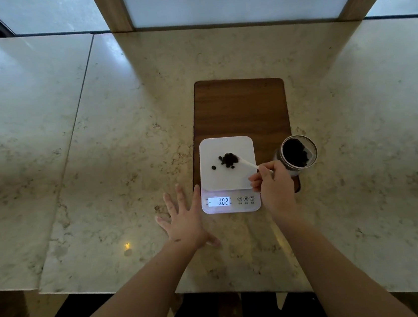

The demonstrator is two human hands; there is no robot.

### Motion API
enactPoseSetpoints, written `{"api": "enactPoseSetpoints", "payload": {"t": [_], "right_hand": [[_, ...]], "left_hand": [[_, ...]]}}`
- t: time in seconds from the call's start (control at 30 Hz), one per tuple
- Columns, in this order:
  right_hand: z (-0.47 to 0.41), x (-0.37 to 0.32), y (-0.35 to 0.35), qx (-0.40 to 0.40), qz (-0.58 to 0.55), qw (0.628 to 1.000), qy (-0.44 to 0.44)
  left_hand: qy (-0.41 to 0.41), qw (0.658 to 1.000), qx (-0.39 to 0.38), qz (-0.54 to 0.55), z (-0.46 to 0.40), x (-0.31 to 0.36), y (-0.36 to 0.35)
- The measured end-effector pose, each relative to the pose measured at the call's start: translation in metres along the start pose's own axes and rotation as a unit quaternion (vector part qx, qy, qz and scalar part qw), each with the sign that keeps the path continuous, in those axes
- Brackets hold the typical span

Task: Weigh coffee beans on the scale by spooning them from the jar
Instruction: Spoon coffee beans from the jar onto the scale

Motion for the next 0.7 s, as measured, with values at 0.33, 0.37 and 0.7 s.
{"api": "enactPoseSetpoints", "payload": {"t": [0.33, 0.37, 0.7], "right_hand": [[0.032, -0.032, 0.002, 0.059, 0.13, 0.965, 0.219], [0.036, -0.036, 0.002, 0.064, 0.144, 0.957, 0.242], [0.051, -0.06, 0.046, 0.108, 0.053, 0.957, 0.263]], "left_hand": [[0.0, 1.0, -0.007, 0.0, 0.001, 0.001, 0.0], [0.001, 1.0, -0.007, 0.0, 0.001, 0.001, 0.0], [0.002, 1.0, -0.01, -0.012, -0.001, 0.0, -0.002]]}}
Point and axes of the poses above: each hand's wrist, its own z-axis away from the middle knuckle, its own y-axis out of the back of the hand, x = y × z, the point moved 10 cm from there along -z, towards the middle knuckle, and after that the axes turned 15 degrees about -y, right-handed, at the moved point
